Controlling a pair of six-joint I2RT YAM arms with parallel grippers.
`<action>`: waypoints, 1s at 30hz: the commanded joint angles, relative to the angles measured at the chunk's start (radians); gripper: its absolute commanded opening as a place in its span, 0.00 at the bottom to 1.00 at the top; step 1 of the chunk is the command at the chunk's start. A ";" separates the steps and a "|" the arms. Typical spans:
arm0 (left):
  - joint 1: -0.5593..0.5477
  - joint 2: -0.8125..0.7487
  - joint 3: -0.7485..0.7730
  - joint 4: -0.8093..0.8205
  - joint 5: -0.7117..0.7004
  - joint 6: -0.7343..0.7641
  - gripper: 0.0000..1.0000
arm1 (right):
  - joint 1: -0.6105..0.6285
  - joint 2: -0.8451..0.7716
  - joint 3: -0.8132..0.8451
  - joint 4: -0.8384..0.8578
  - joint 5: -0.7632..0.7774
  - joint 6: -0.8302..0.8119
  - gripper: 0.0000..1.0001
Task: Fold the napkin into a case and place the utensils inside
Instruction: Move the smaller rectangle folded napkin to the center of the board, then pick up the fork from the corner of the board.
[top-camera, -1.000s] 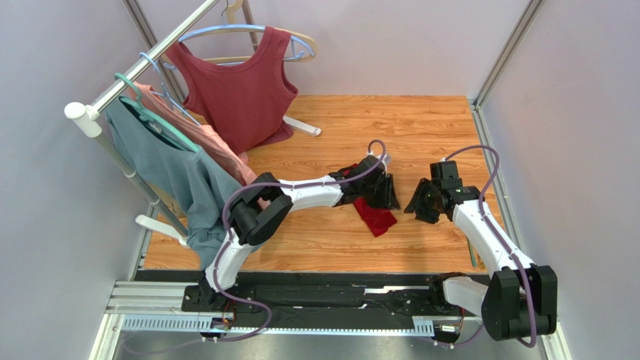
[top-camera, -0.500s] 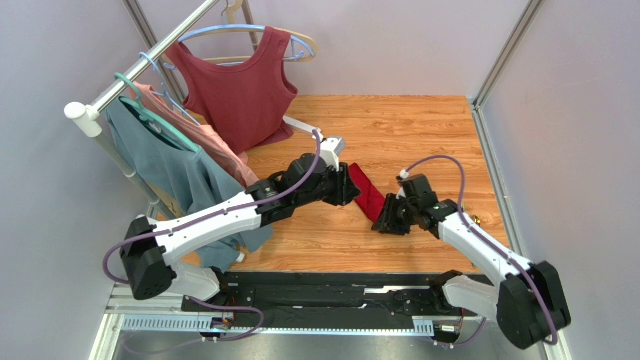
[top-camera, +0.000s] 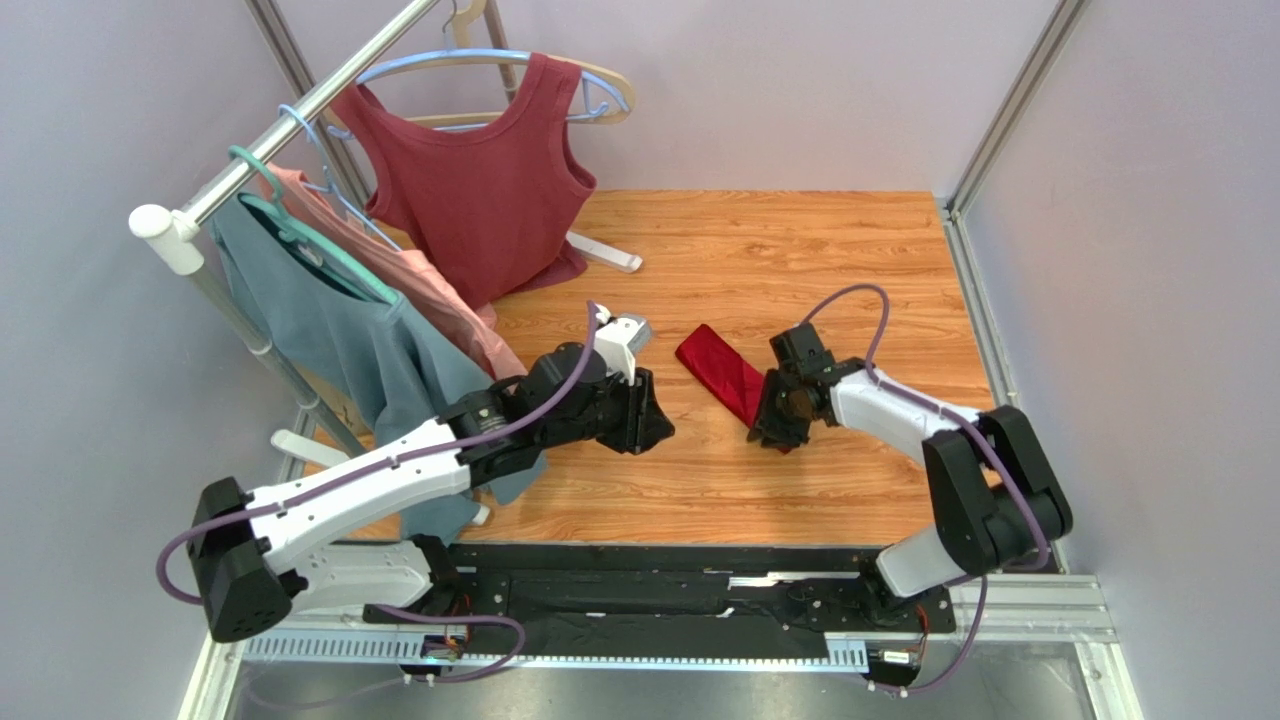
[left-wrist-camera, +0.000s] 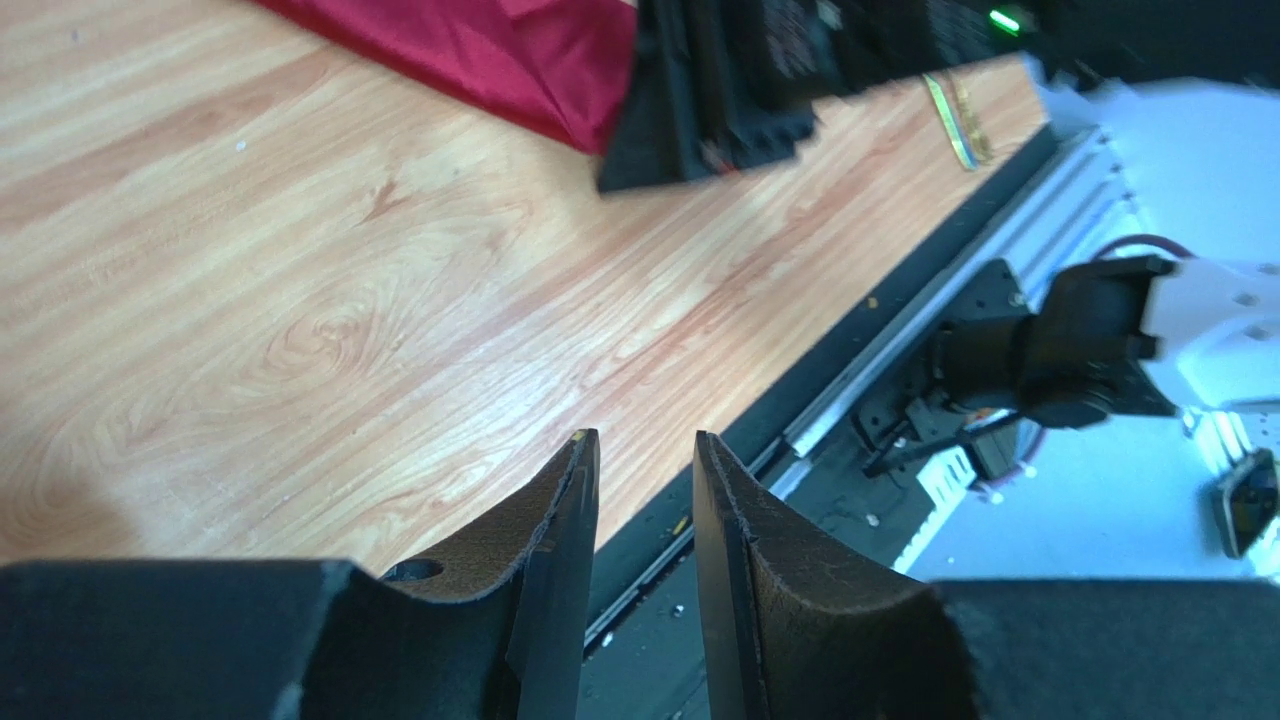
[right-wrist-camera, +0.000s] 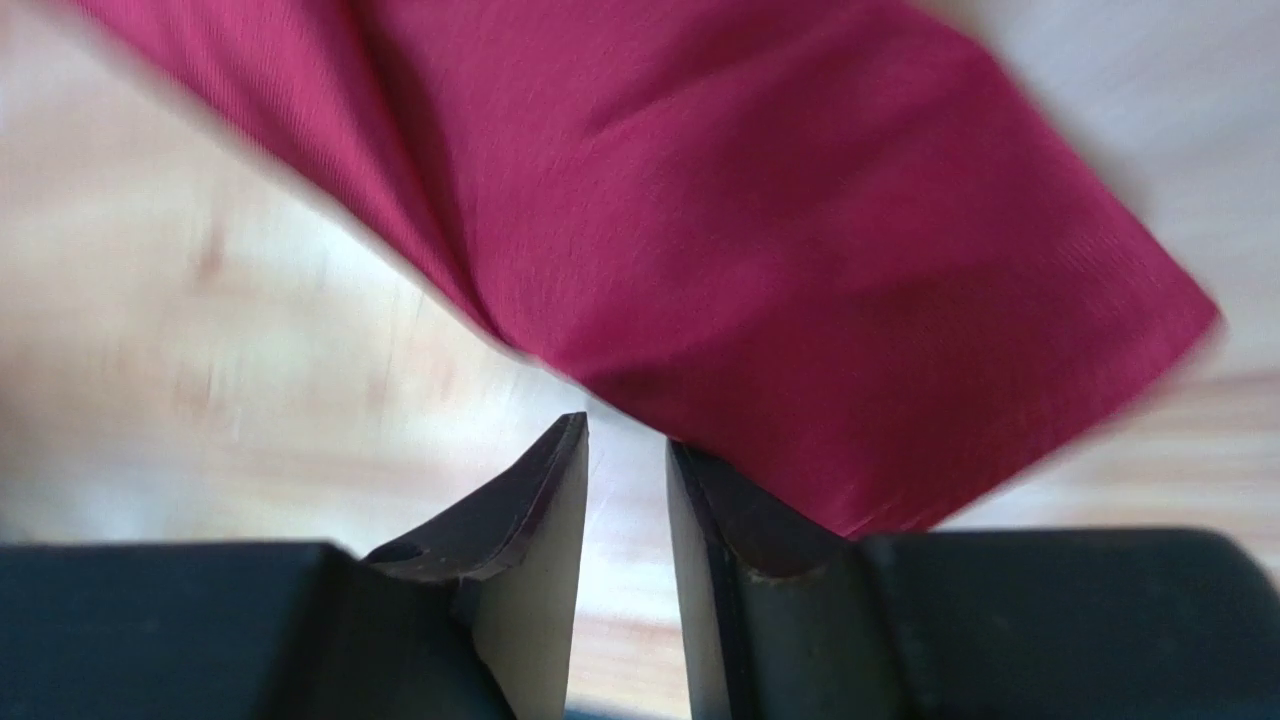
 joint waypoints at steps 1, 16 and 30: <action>-0.002 -0.085 0.007 -0.028 0.039 0.070 0.38 | -0.098 0.081 0.133 -0.053 0.294 -0.075 0.34; 0.000 -0.128 0.081 -0.106 0.290 0.080 0.40 | -0.527 -0.092 0.255 -0.441 0.435 -0.040 0.62; 0.000 -0.110 0.133 -0.180 0.381 0.061 0.40 | -0.601 -0.104 0.057 -0.223 0.435 -0.120 0.80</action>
